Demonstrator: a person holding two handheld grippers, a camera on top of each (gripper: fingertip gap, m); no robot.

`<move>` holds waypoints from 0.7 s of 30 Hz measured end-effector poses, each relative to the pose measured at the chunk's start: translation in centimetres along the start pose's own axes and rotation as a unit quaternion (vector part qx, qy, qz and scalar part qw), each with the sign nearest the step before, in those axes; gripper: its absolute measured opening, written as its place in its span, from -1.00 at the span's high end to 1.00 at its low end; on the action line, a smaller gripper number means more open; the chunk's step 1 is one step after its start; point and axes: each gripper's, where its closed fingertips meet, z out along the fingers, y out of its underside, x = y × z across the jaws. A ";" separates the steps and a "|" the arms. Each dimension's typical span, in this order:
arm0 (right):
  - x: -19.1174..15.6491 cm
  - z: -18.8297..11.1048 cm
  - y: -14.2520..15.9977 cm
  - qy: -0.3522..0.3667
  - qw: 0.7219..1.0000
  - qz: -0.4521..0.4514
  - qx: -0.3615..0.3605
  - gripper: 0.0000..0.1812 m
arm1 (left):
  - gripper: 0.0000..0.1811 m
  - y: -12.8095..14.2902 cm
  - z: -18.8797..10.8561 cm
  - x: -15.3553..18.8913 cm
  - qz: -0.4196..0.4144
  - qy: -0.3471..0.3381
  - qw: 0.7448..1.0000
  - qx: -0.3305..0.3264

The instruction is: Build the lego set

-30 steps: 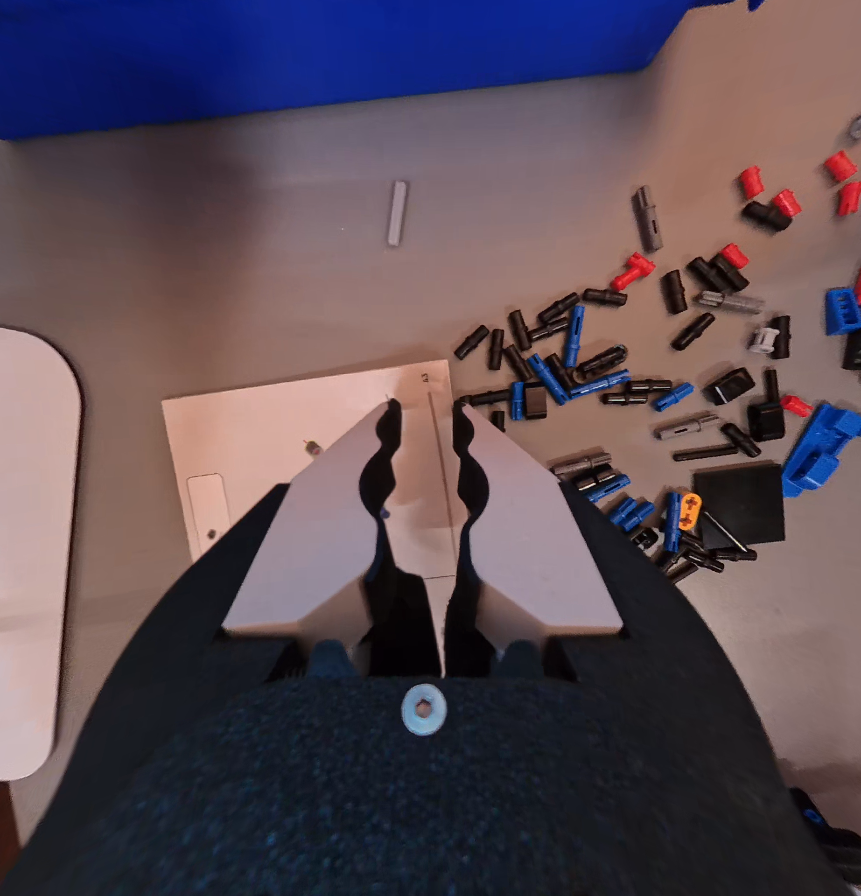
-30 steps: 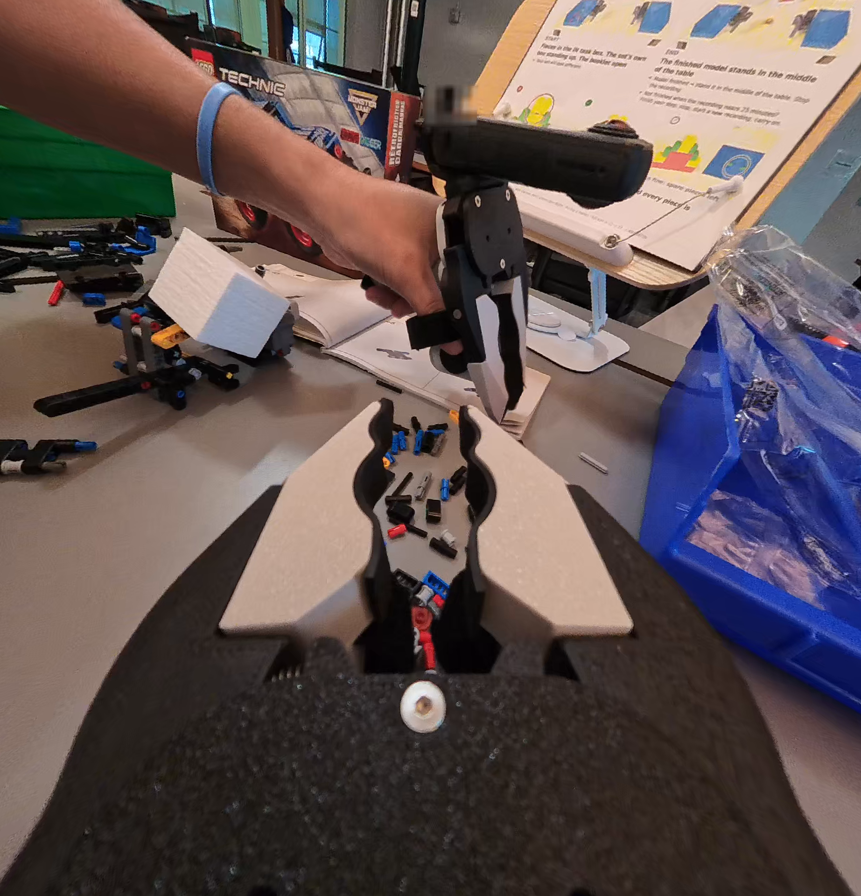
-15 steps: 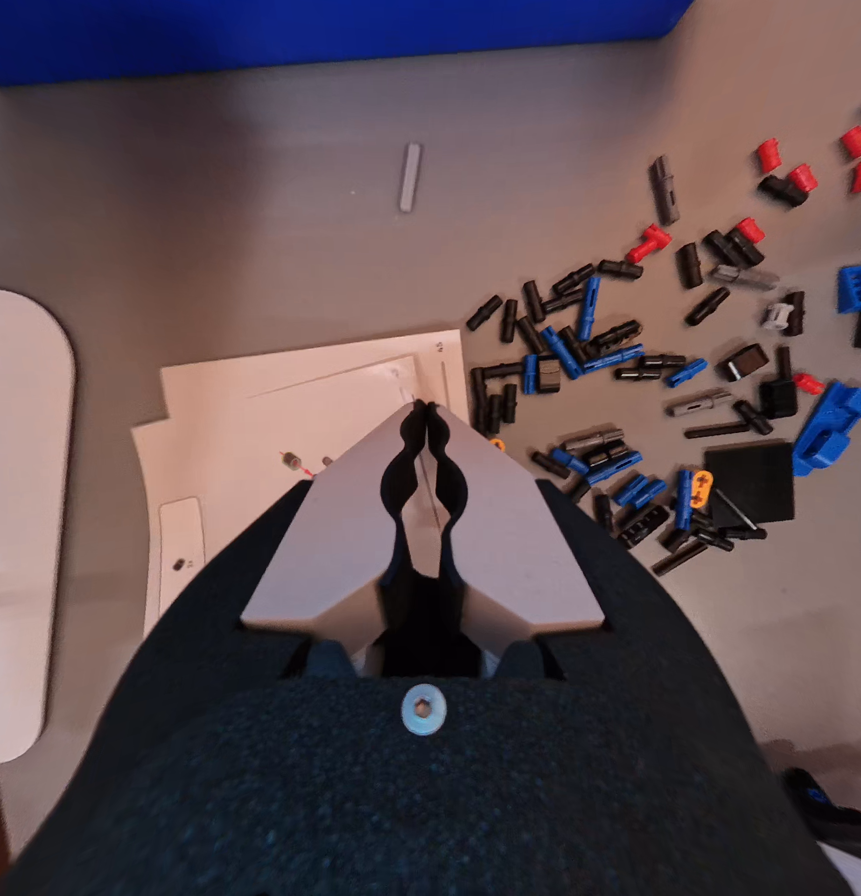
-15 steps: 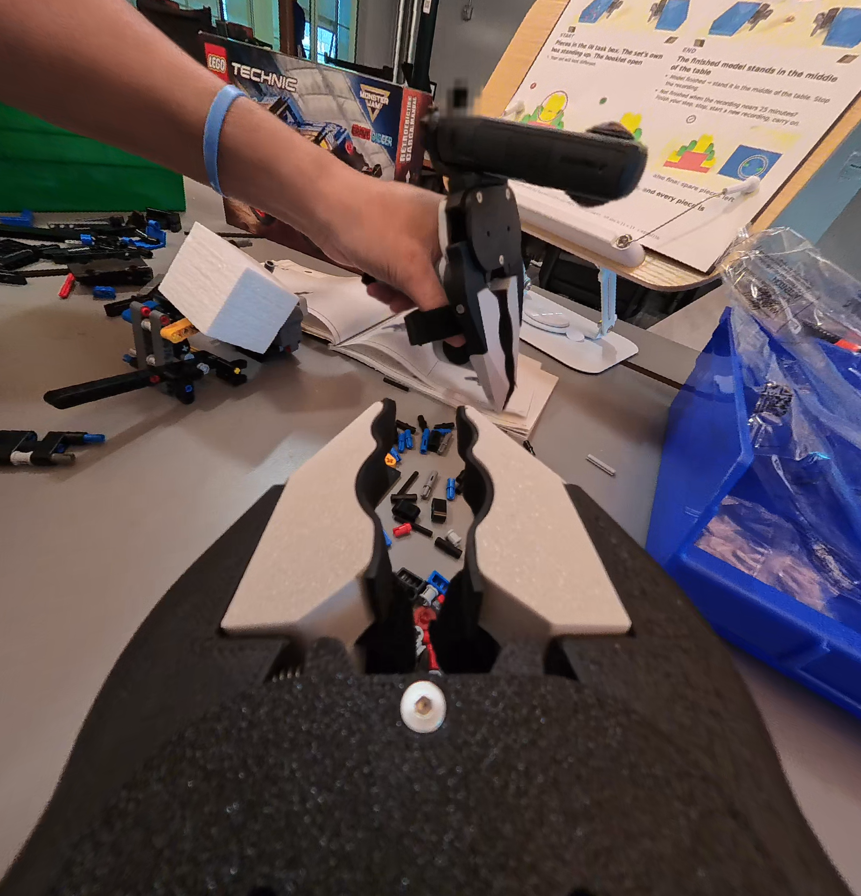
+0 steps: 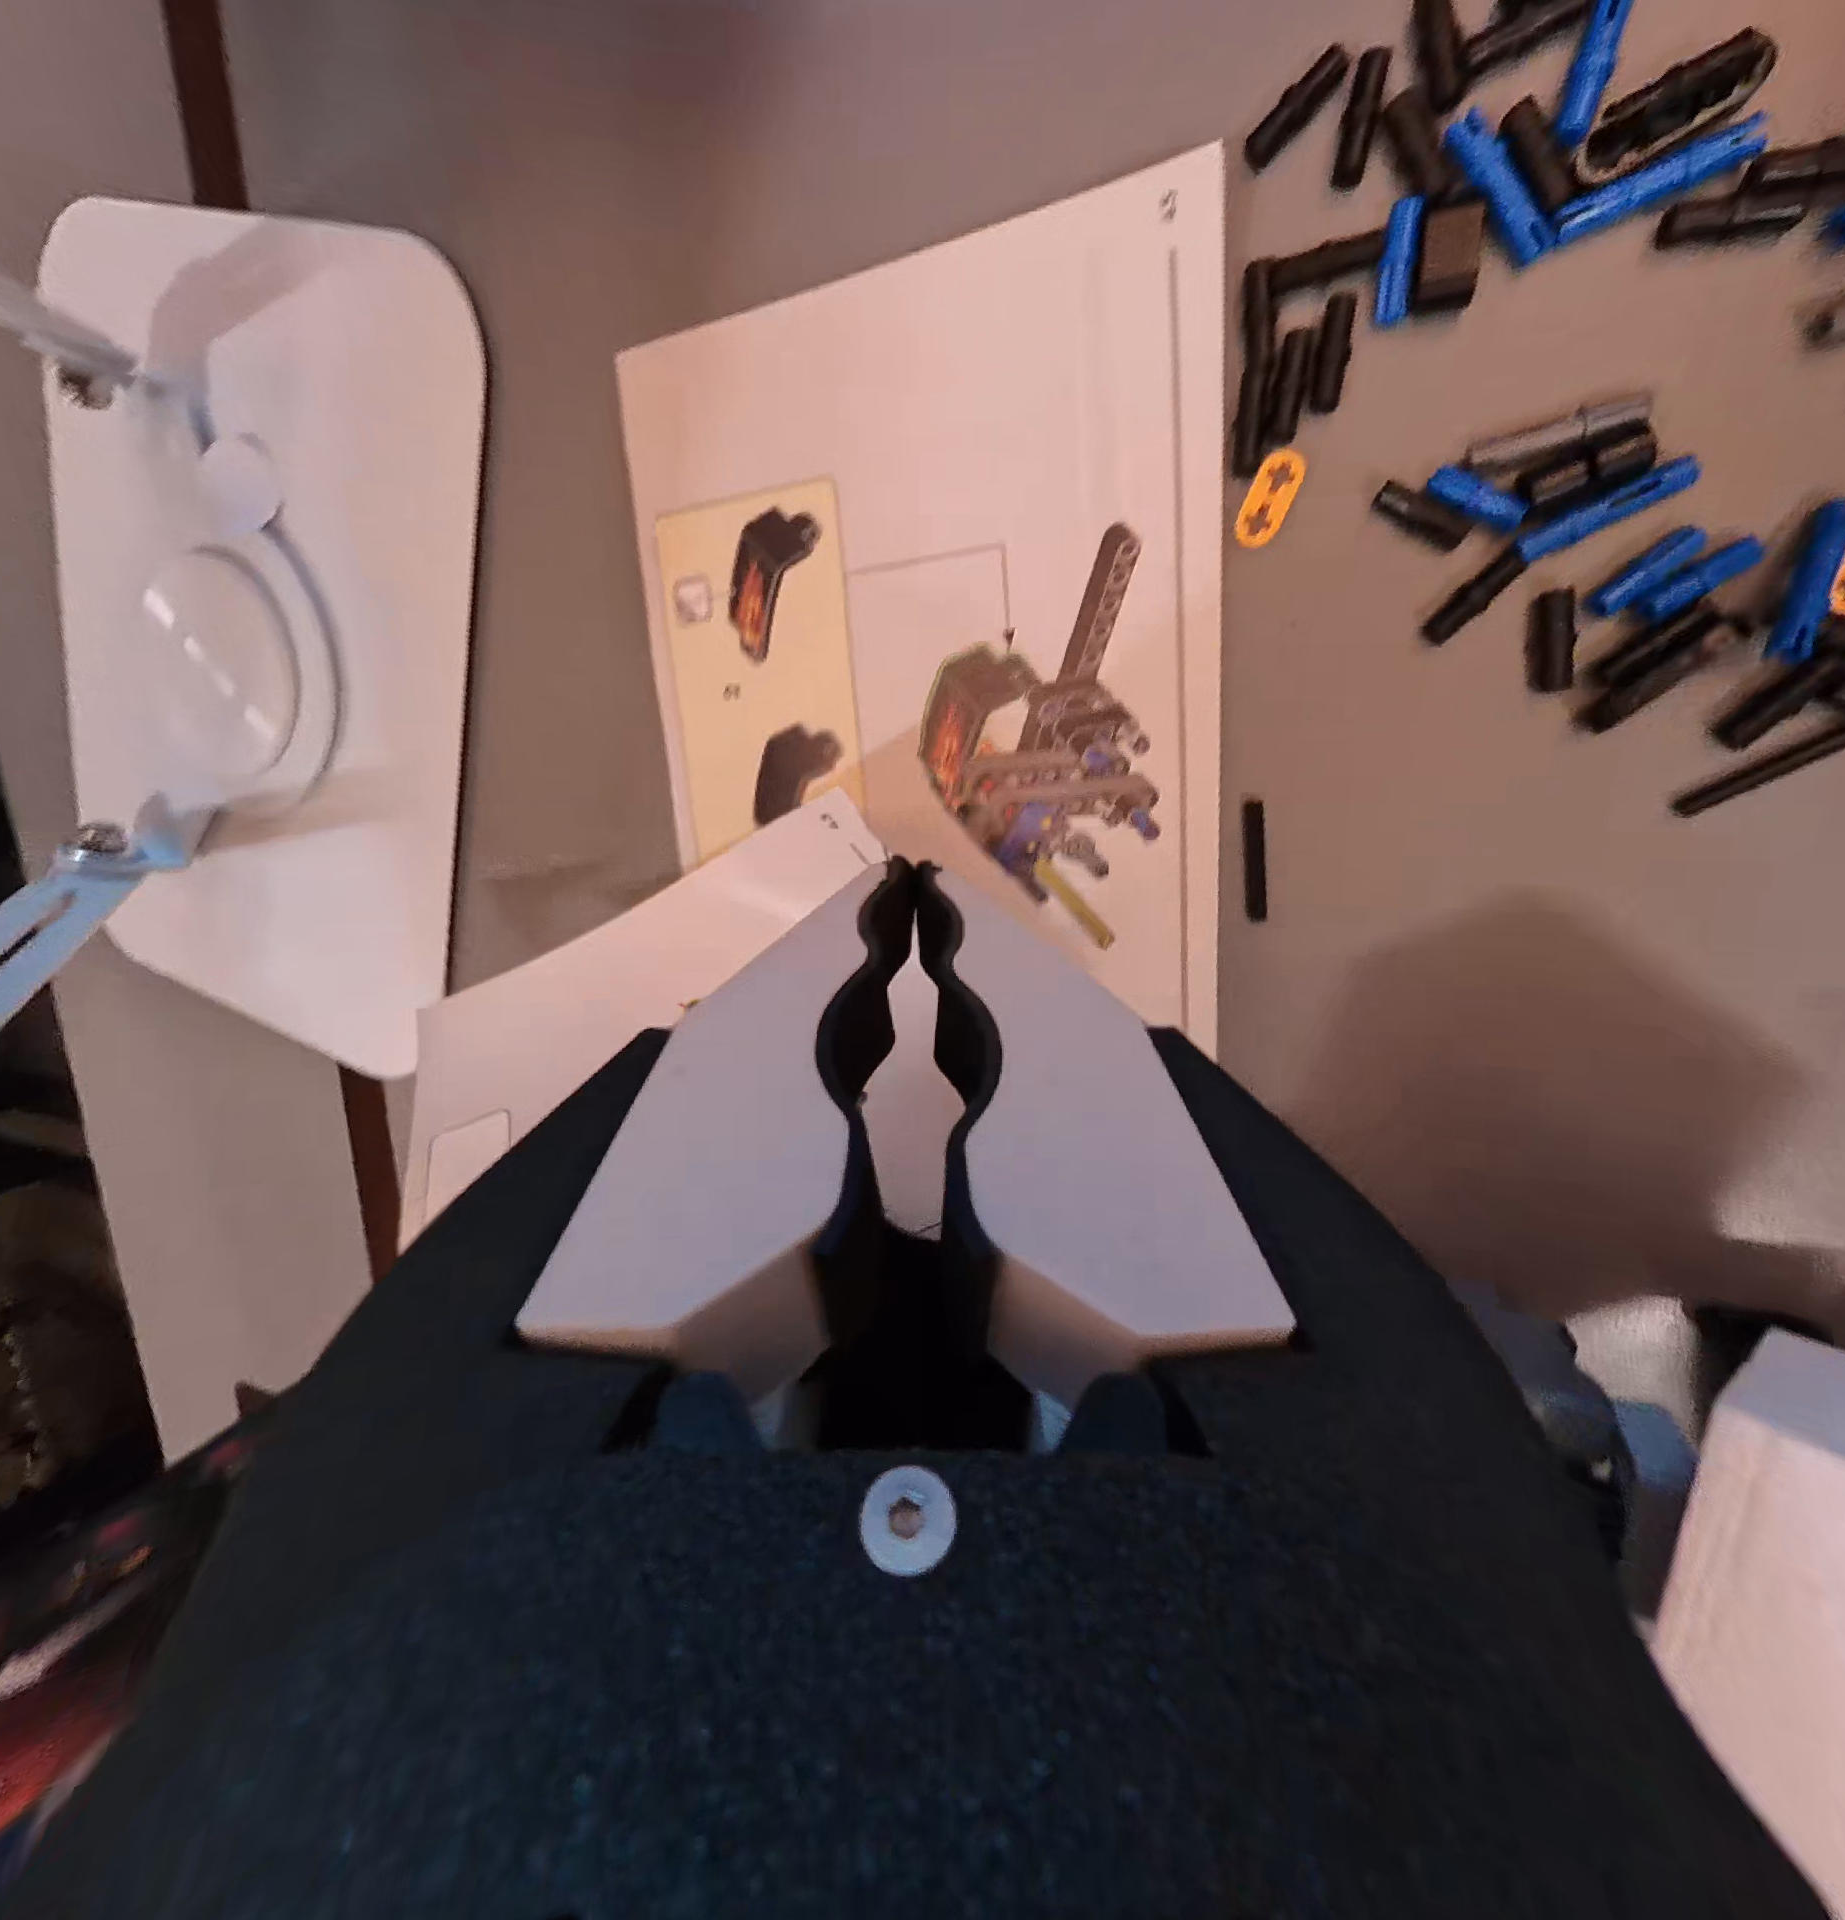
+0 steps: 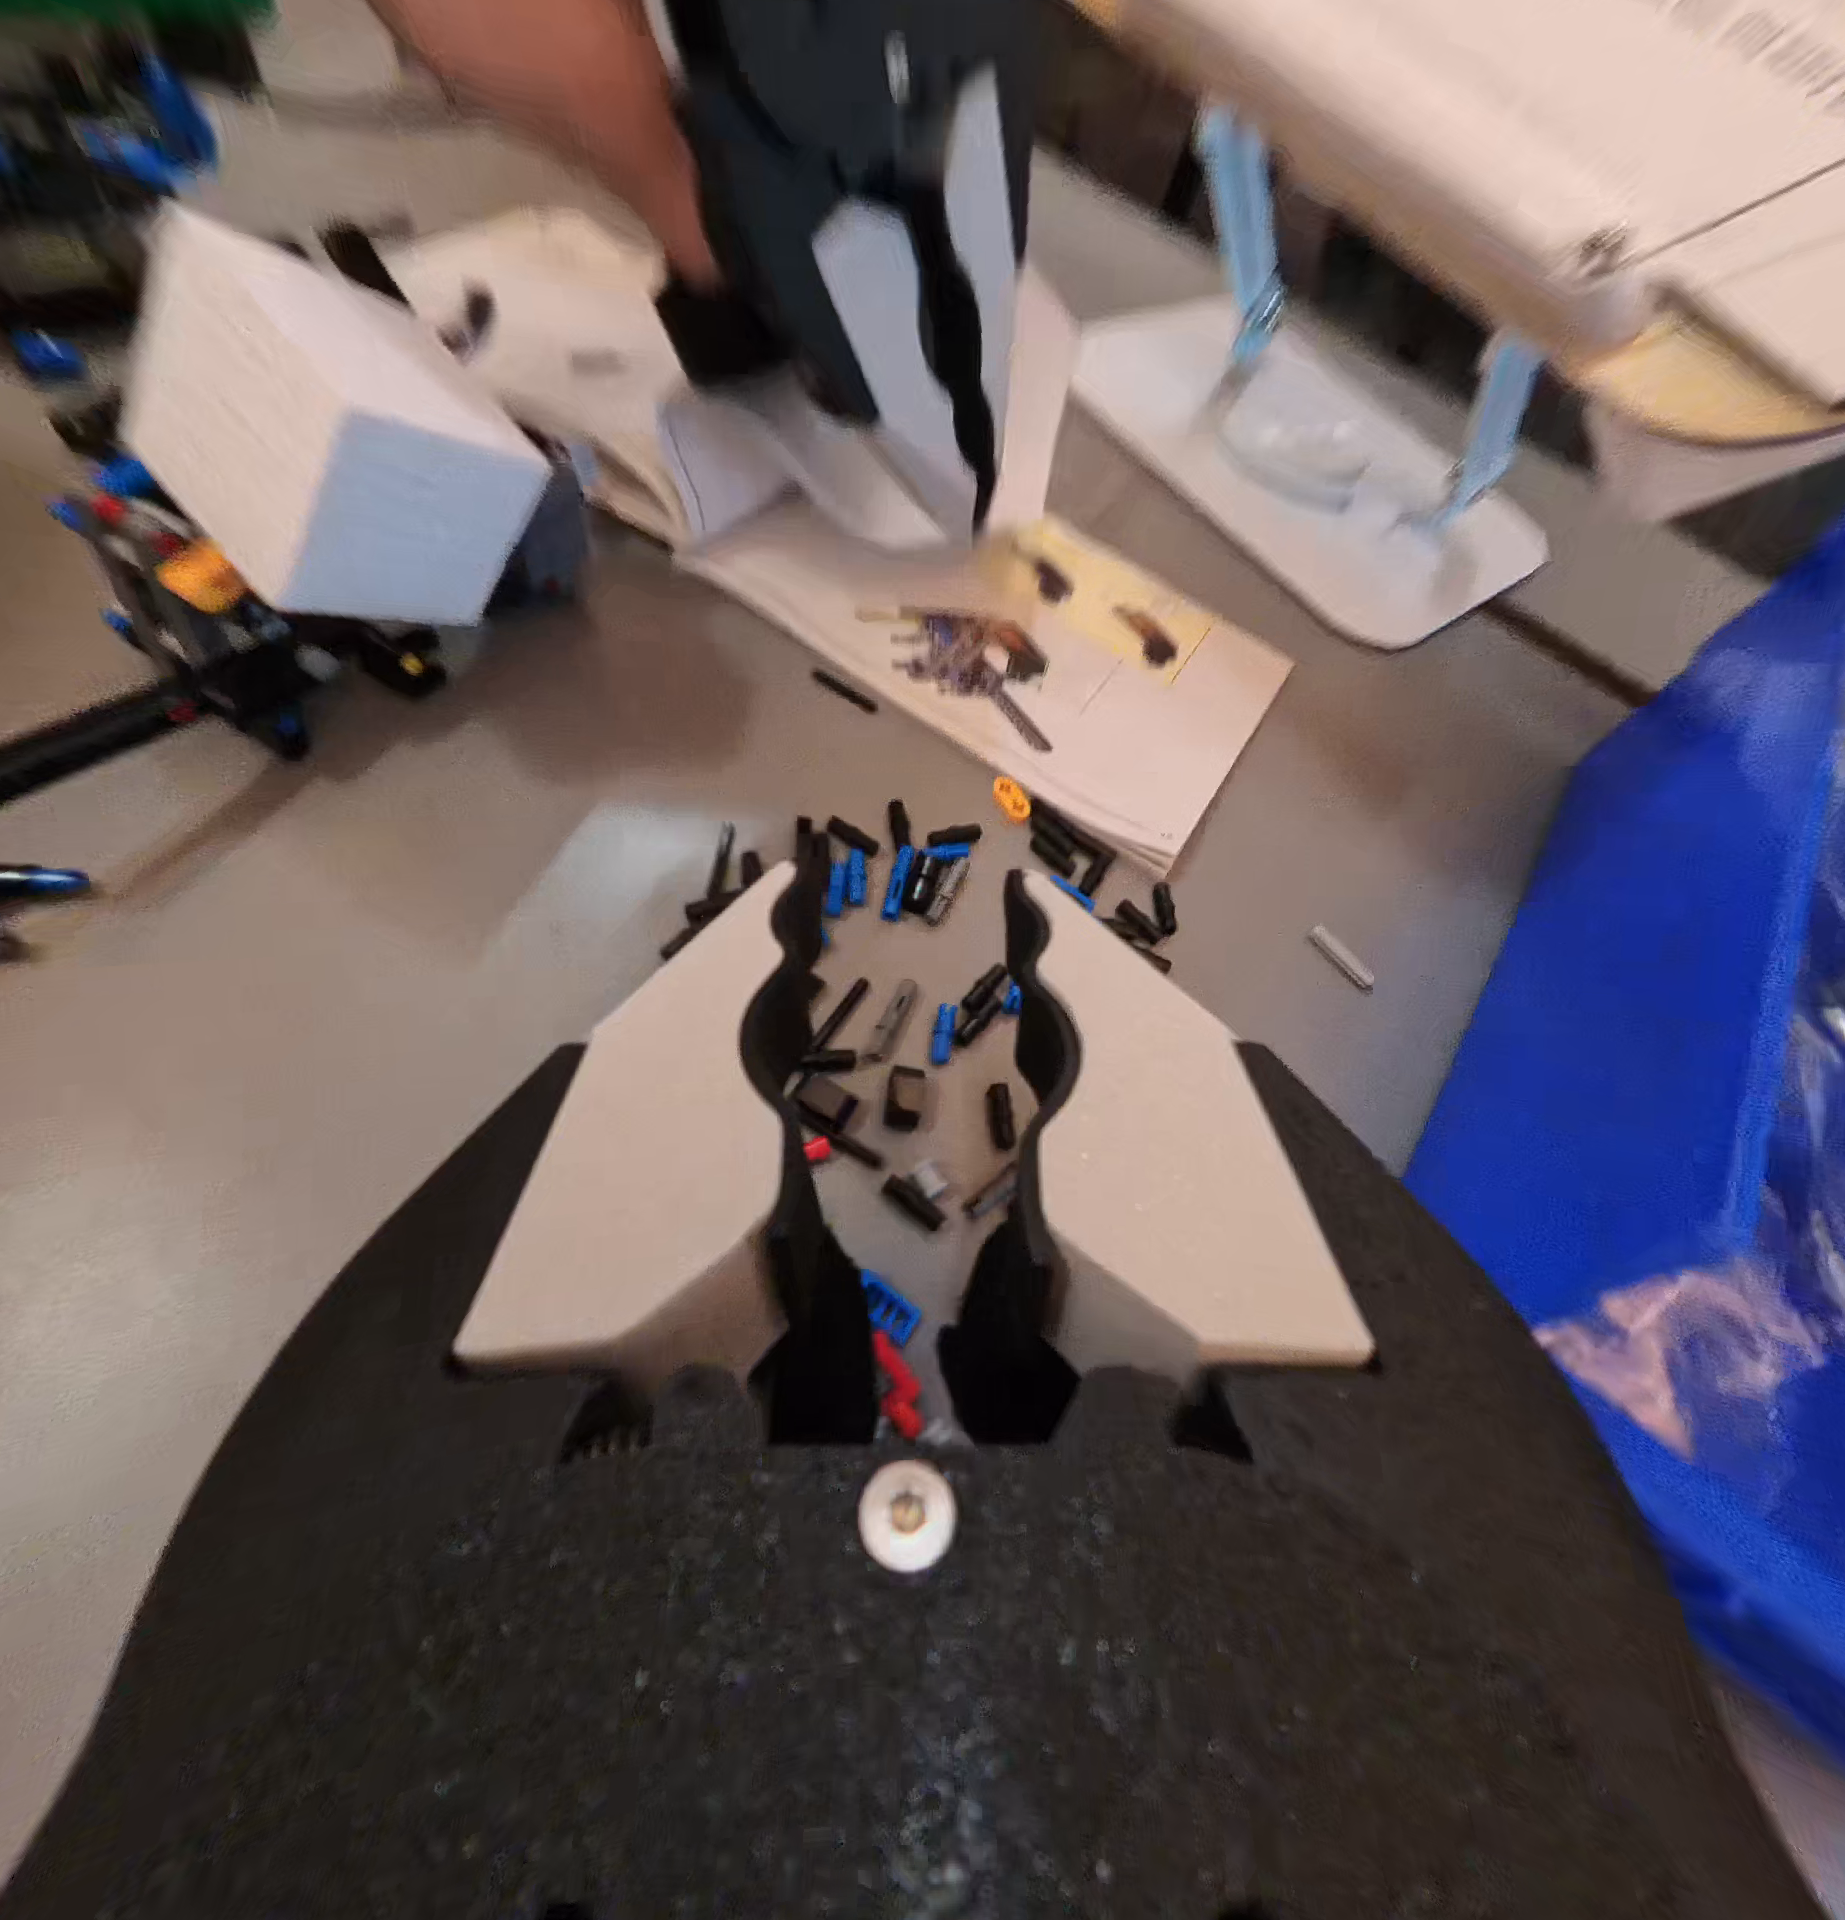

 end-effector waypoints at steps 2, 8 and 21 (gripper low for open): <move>0.9 2.4 -0.2 -0.004 0.998 -0.018 -0.055 0.58 | 1.00 1.2 -1.0 -0.5 -0.006 -0.019 1.000 -0.004; 0.5 11.0 -2.7 -0.058 0.988 -0.058 -0.130 0.57 | 1.00 6.3 -3.8 -1.5 -0.058 -0.060 0.996 -0.014; -7.4 18.6 -7.0 -0.212 0.963 -0.127 -0.105 0.94 | 0.90 12.1 -13.8 -2.2 -0.240 -0.040 0.965 0.100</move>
